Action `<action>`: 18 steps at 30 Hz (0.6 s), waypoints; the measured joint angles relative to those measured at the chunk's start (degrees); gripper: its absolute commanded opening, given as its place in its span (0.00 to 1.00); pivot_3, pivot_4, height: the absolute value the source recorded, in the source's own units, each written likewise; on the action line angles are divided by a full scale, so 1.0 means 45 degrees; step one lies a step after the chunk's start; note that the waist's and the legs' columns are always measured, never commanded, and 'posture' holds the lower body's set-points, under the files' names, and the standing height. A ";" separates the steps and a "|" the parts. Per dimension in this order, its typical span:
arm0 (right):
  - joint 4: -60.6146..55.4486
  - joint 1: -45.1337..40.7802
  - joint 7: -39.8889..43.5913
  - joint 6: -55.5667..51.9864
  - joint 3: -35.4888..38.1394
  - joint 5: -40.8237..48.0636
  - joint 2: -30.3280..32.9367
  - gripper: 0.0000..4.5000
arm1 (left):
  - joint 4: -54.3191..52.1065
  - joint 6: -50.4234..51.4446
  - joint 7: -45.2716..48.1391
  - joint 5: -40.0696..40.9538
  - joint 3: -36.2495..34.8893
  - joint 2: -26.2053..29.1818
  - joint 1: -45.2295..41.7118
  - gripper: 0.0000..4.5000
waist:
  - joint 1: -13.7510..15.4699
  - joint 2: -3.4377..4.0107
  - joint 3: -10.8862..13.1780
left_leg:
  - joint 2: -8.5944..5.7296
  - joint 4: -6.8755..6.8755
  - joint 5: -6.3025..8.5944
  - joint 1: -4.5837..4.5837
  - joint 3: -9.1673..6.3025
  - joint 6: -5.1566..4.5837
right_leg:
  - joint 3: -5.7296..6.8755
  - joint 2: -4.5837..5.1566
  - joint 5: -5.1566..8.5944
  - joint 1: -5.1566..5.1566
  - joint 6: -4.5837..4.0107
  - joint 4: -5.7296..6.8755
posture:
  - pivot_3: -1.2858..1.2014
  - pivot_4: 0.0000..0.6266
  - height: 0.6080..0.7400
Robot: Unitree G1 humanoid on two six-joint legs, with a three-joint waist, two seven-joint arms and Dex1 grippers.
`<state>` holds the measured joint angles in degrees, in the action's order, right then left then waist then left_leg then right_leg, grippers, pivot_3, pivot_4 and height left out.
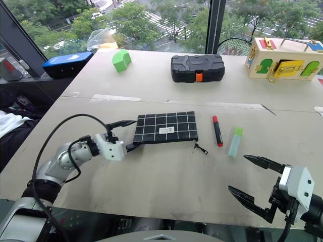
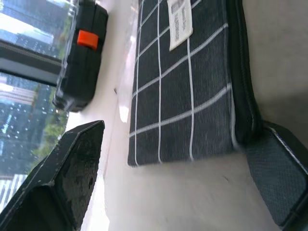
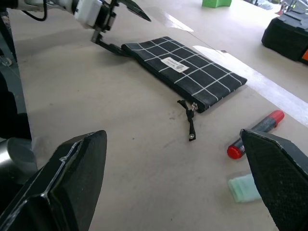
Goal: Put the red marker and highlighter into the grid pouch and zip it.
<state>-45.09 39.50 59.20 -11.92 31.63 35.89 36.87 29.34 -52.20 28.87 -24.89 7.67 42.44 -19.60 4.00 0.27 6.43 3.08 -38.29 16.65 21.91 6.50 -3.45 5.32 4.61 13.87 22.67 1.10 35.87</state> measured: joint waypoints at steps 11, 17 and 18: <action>-0.0378 0.0589 -0.0284 0.0297 -0.0021 -0.0161 -0.0331 1.00 | 0.1013 0.0279 0.0646 0.0383 0.1120 -0.0220 -0.1076 0.01 | -0.0031 0.0027 -0.0056 | 0.0001 0.0001 0.0005 -0.0007 0.0002 -0.0010 | 0.0004 -0.0002 0.0006 0.0000 0.0008 0.0002 | 0.52 0.24 1.00; -0.0705 -0.0594 -0.1704 -0.0231 -0.0877 -0.0357 -0.0368 1.00 | 0.0032 0.2288 0.2187 0.2136 0.0783 -0.0224 -0.0502 0.01 | -0.0274 0.0069 -0.0083 | 0.0010 0.0007 0.0010 -0.0017 0.0009 -0.0019 | 0.0005 -0.0015 0.0007 0.0004 0.0007 0.0005 | 0.52 0.24 1.00; -0.0833 -0.1023 -0.2140 -0.0484 -0.1082 -0.0353 -0.0387 1.00 | -0.0275 0.2662 0.2391 0.2394 0.0740 -0.0226 -0.0405 0.01 | -0.0330 0.0061 -0.0072 | 0.0011 0.0005 0.0010 -0.0010 0.0004 -0.0020 | 0.0005 -0.0014 0.0007 0.0004 0.0008 0.0006 | 0.52 0.24 1.00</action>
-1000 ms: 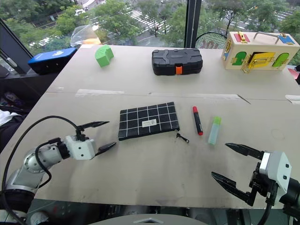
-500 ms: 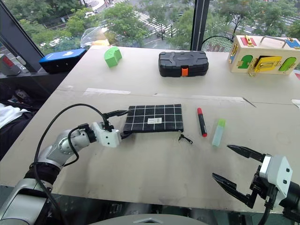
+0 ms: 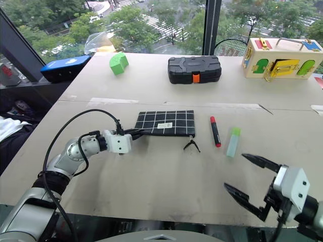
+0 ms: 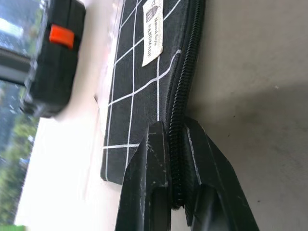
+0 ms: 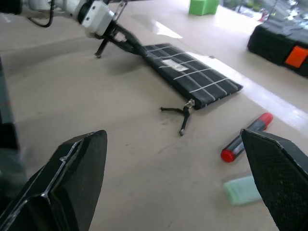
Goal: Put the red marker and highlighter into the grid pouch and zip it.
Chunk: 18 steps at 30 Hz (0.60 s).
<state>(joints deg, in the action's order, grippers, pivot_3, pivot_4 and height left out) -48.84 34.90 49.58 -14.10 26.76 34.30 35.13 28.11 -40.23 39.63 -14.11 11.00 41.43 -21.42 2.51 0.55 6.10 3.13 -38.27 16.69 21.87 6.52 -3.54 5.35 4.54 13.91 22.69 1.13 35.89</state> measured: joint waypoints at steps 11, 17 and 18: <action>0.1300 -0.8881 -0.8109 -0.9634 -0.5008 0.0995 -0.2265 1.00 | -0.5971 0.6252 0.1450 0.1951 -0.0321 -0.0508 0.1479 0.01 | -0.0394 -0.0307 0.0146 | -0.0002 -0.0029 -0.0048 0.0158 -0.0040 0.0074 | 0.0014 -0.0022 -0.0036 0.0099 -0.0051 0.0005 | 0.52 0.24 1.00; 0.2969 -1.0304 -1.0182 -1.2797 -0.4622 0.1392 -0.4218 1.00 | -0.7386 0.8065 0.1438 0.2092 -0.0348 -0.0639 0.1579 0.01 | -0.0382 -0.0300 0.0149 | -0.0002 -0.0023 -0.0050 0.0176 -0.0039 0.0076 | 0.0021 -0.0097 -0.0061 0.0101 0.0001 0.0008 | 0.52 0.24 1.00; 0.3188 -1.0474 -1.0428 -1.3202 -0.4310 0.1444 -0.4602 1.00 | -0.7547 0.8377 0.1394 0.2132 -0.0359 -0.0686 0.1585 0.01 | -0.0390 -0.0300 0.0149 | -0.0001 -0.0023 -0.0050 0.0176 -0.0034 0.0076 | 0.0023 -0.0100 -0.0061 0.0102 0.0004 0.0008 | 0.52 0.24 1.00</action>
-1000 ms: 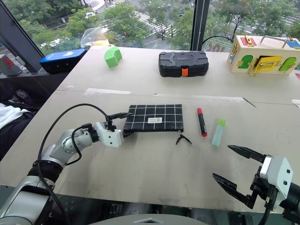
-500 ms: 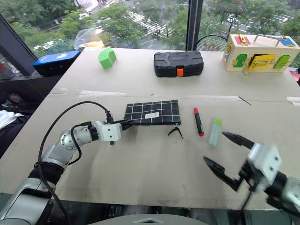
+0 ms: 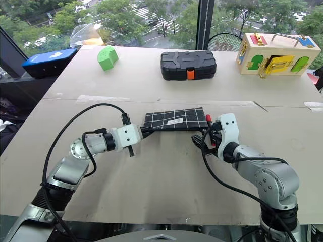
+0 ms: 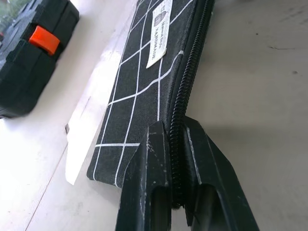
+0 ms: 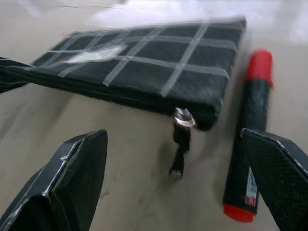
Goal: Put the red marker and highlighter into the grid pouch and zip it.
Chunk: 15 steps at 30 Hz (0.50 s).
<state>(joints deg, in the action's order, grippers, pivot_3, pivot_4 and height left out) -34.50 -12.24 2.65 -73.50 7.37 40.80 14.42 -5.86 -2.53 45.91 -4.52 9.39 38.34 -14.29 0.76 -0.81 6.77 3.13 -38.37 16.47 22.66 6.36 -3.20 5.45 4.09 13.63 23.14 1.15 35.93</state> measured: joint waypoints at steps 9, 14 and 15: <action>0.0691 -0.0664 -0.0733 -0.0653 0.0678 -0.0241 -0.1283 1.00 | -0.0585 0.0815 -0.0249 0.0037 0.0005 -0.0233 0.0051 0.01 | -0.0033 0.0005 0.0003 | 0.0000 -0.0001 0.0000 -0.0013 0.0013 0.0001 | -0.0002 -0.0008 -0.0003 0.0001 0.0005 0.0007 | 0.52 0.24 1.00; 0.1290 -0.0722 -0.0718 0.0119 0.0461 -0.0979 -0.1254 0.64 | -0.0677 0.0987 -0.0270 0.0037 0.0011 -0.0327 0.0201 0.00 | -0.0059 0.0007 0.0004 | 0.0000 0.0000 -0.0001 -0.0018 0.0019 0.0003 | -0.0001 -0.0010 -0.0004 0.0002 0.0008 0.0013 | 0.52 0.24 1.00; 0.1324 -0.0721 -0.0655 0.0349 0.0382 -0.1094 -0.1231 0.51 | -0.0717 0.1022 -0.0269 0.0037 0.0011 -0.0326 0.0205 0.00 | -0.0061 0.0009 0.0005 | 0.0000 0.0000 -0.0002 -0.0018 0.0020 0.0005 | 0.0000 -0.0011 -0.0004 0.0003 0.0009 0.0015 | 0.52 0.24 1.00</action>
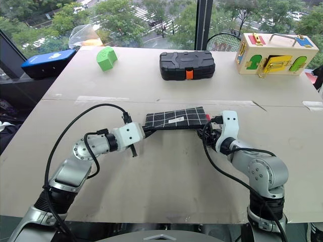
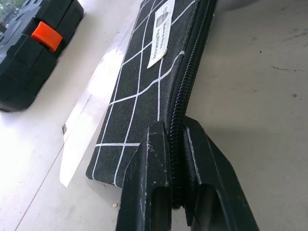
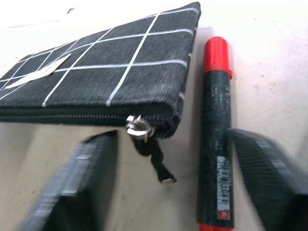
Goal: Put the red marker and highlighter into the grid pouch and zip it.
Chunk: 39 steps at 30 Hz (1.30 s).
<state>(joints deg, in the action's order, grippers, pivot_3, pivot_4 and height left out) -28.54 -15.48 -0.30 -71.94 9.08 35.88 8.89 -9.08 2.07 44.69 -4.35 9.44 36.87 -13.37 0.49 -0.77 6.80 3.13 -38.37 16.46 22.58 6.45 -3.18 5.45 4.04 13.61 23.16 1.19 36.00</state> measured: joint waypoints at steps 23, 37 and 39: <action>-0.0285 -0.0964 0.2551 0.1124 -0.2306 -0.0463 0.1787 0.01 | -0.0513 0.1129 -0.0542 -0.0007 -0.0004 -0.0319 -0.0414 0.00 | -0.0171 -0.0002 -0.0001 | 0.0001 -0.0002 -0.0002 -0.0005 0.0001 0.0002 | -0.0004 -0.0002 -0.0003 0.0000 0.0004 0.0004 | 0.52 0.24 1.00; 0.1482 -0.2861 0.3143 0.0867 -0.4011 -0.0910 0.1192 0.01 | -0.0824 0.1698 -0.0885 -0.0054 0.0031 -0.0998 -0.0931 0.00 | -0.0255 -0.0003 -0.0002 | -0.0001 -0.0006 -0.0004 -0.0012 0.0011 0.0004 | -0.0006 -0.0001 -0.0011 0.0000 0.0015 0.0020 | 0.52 0.24 1.00; 0.1822 -0.3138 0.3304 0.1029 -0.4261 -0.1006 0.0955 0.01 | -0.0825 0.1700 -0.0952 -0.0156 0.0076 -0.1071 -0.0937 0.00 | -0.0256 -0.0003 -0.0002 | 0.0001 -0.0005 -0.0004 -0.0013 0.0009 0.0005 | -0.0004 -0.0002 -0.0011 0.0000 0.0015 0.0024 | 0.52 0.24 1.00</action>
<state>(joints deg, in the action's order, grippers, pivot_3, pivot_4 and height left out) -20.34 -29.60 14.57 -67.31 -10.09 31.35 13.18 -12.79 9.72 40.41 -5.05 9.78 32.05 -17.58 -0.67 -0.78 6.79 3.13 -38.40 16.44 22.52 6.49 -3.15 5.43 4.04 13.56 23.16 1.26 36.10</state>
